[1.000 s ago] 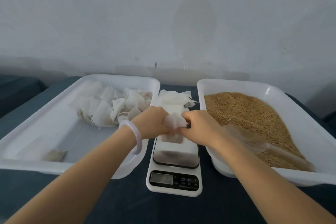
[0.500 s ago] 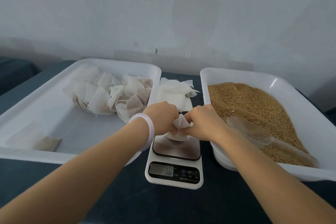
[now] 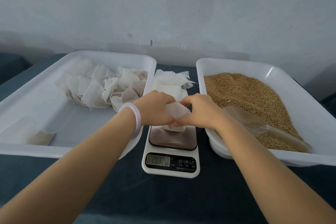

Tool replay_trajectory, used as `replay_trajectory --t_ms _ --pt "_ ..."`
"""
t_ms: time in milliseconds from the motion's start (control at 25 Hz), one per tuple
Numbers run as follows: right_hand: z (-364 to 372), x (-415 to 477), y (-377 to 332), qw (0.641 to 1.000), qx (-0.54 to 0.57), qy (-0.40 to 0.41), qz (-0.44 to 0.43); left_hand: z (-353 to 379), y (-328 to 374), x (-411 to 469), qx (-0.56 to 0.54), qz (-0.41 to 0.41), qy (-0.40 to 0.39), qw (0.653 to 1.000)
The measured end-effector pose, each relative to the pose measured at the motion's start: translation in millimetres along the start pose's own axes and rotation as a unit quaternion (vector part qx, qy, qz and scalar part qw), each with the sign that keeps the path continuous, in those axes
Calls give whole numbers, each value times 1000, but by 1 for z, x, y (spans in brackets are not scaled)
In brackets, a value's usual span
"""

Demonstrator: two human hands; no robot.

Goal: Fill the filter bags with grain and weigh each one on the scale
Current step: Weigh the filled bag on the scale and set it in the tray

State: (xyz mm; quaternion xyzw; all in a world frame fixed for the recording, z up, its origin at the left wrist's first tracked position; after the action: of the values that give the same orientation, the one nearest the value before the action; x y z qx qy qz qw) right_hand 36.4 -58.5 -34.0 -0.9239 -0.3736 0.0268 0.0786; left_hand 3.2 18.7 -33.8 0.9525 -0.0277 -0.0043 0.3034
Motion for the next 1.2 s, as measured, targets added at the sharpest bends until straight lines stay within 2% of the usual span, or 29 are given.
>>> replay_trajectory --t_ms 80,280,520,1200 --pt "0 -3 1 999 33 -4 7 -2 -1 0 -2 -2 5 1000" --pt "2 -2 3 999 36 -6 16 -6 -4 -2 -48 -26 14 998" --pt "4 -4 6 998 62 -11 16 -6 3 -7 -67 -6 3 998" --pt "4 -2 4 999 51 -2 -4 -6 2 -5 -46 -7 13 999"
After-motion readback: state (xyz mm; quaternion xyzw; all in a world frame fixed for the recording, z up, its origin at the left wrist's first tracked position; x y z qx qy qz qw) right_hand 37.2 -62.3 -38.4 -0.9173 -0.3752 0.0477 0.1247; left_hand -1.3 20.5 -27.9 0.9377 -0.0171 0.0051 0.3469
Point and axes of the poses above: each hand's wrist, its own x-axis towards the middle knuckle, its own z-axis out of the palm, y = z × x, the point moved 10 cm from there along x, towards the middle knuckle, and after that the axes turned 15 degrees about -x, right-handed, at the moved point
